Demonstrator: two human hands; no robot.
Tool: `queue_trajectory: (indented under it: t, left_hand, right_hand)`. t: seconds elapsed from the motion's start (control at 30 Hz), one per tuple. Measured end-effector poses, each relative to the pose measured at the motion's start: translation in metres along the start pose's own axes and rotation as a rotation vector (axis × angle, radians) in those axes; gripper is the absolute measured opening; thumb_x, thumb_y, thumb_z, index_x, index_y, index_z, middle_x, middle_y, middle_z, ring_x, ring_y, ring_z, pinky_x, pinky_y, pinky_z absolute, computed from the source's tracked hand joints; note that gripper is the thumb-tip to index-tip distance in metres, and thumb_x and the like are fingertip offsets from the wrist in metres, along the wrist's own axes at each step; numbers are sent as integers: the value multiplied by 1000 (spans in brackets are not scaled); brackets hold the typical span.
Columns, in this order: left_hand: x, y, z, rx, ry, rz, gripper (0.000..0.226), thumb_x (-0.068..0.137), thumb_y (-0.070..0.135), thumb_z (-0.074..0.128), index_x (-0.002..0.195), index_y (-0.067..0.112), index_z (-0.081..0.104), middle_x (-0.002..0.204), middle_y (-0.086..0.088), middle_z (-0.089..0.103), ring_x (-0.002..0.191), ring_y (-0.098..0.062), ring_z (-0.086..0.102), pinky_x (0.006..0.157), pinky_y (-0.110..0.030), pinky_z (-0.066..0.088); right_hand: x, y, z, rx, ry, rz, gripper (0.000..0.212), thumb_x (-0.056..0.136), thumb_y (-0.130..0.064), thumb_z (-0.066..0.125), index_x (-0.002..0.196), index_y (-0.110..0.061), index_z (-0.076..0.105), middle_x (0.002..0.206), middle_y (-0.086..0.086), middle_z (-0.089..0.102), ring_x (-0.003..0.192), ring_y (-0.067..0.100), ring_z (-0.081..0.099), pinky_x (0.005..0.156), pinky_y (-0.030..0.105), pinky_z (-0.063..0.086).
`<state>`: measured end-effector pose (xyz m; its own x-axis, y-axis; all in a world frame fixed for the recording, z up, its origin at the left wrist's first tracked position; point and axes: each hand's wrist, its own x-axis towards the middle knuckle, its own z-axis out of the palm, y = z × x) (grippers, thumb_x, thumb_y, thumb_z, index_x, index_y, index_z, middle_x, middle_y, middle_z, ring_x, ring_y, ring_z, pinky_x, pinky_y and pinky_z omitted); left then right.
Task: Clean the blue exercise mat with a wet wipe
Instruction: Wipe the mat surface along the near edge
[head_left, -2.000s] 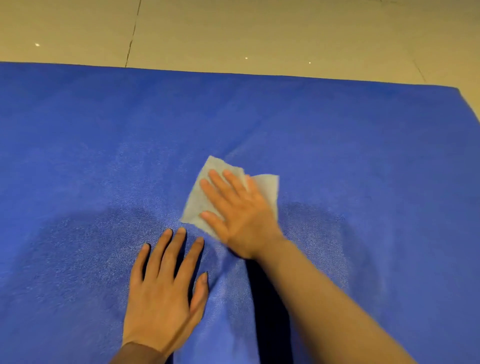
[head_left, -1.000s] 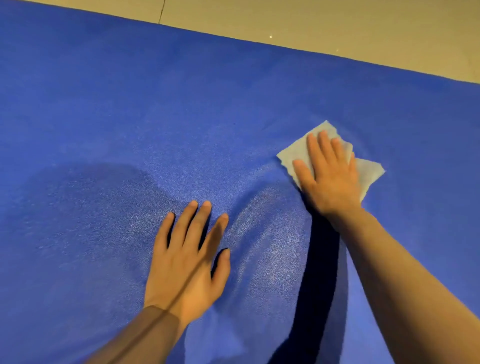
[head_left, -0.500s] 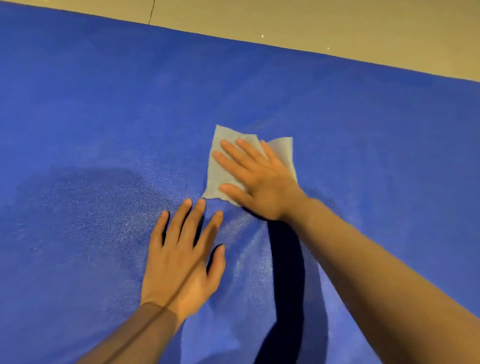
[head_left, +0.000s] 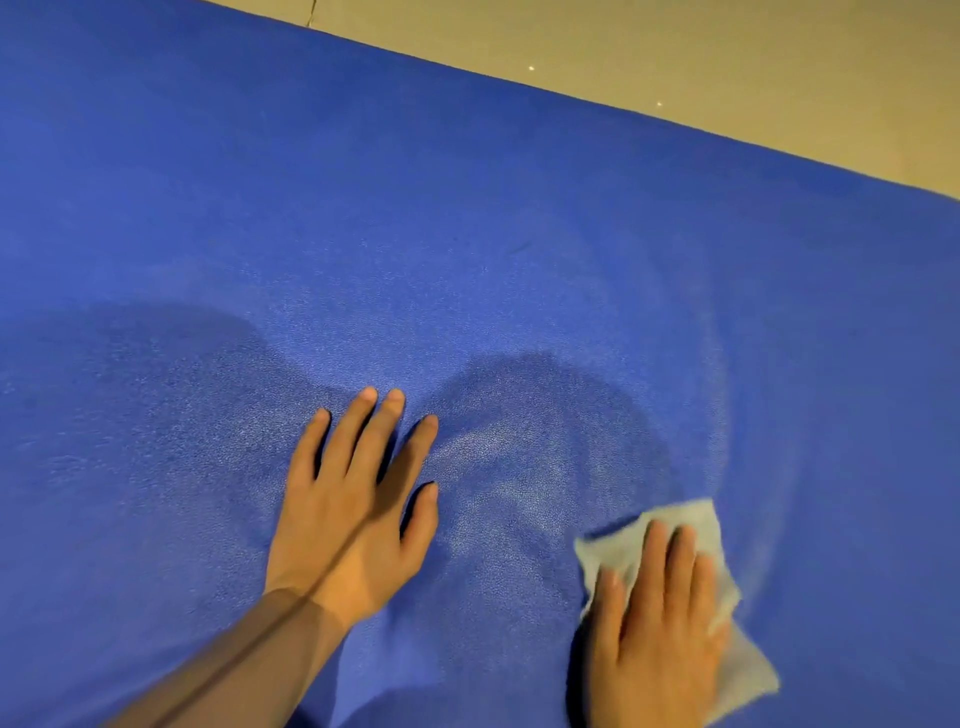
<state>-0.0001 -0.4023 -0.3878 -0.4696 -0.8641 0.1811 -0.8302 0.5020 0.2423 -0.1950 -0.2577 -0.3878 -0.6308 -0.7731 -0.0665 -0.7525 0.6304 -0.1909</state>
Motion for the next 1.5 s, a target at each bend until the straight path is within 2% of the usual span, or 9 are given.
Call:
queue_trajectory:
  t: [0.17,0.37,0.57,0.77,0.97,1.1,1.23,1.37,1.5]
  left_hand:
    - [-1,0,-1,-7,-1,-5,50,91,35,42,128,10,65,139,-19,55,134,-36,41,109,-57,30]
    - [0,0,-2,2,-11,1,50,91,35,42,128,10,65,138,-18,55,134,-37,44,110,-56,30]
    - [-1,0,-2,13,18,11,49,91,34,44,128,10,65,137,-19,56,133,-38,46,107,-58,33]
    - [0,0,0,13,15,8,49,91,35,44,128,11,65,138,-19,56,133,-38,46,108,-56,31]
    - [0,-1,-3,13,-13,1,51,92,36,41,130,11,64,139,-18,54,134,-37,45,110,-55,28]
    - [0,-1,-4,6,-22,-7,51,92,36,42,130,11,63,139,-18,54,135,-38,46,110,-56,29]
    - [0,0,-4,8,-12,-4,51,91,35,42,130,10,64,139,-19,54,134,-37,45,110,-56,29]
    - [0,0,-3,17,0,-1,50,91,34,43,128,9,64,139,-19,55,134,-38,46,109,-56,30]
    - [-1,-1,-2,19,21,9,49,91,34,44,128,9,64,139,-20,54,133,-38,46,108,-56,30]
  right_hand:
    - [-29,-17,7,-28,65,37,67,103,-50,20,136,-1,50,140,26,50,128,40,37,103,60,26]
    - [102,-36,-10,4,8,-56,80,90,-60,13,154,-14,27,162,10,20,148,33,15,118,46,-1]
    - [177,-68,-3,2,6,17,65,101,-54,21,157,-22,13,165,2,7,151,26,3,120,50,-3]
    - [55,-25,-5,46,10,-158,65,99,-50,22,152,-13,33,160,9,25,149,28,18,121,42,5]
    - [-54,-28,7,56,36,45,56,102,-47,24,143,-12,39,147,18,44,135,36,35,113,46,21]
    - [-13,-50,6,36,57,68,65,92,-44,32,147,-10,40,152,17,39,139,37,29,113,47,7]
    - [91,-86,-3,96,-19,7,74,91,-53,13,156,-19,17,164,5,10,151,31,4,115,41,-15]
    - [164,-125,15,-40,45,-61,78,88,-52,-2,157,-19,17,164,5,12,150,33,8,116,59,-2]
    - [167,-127,13,-14,87,-144,71,93,-49,11,152,-17,34,159,9,29,147,36,23,115,60,9]
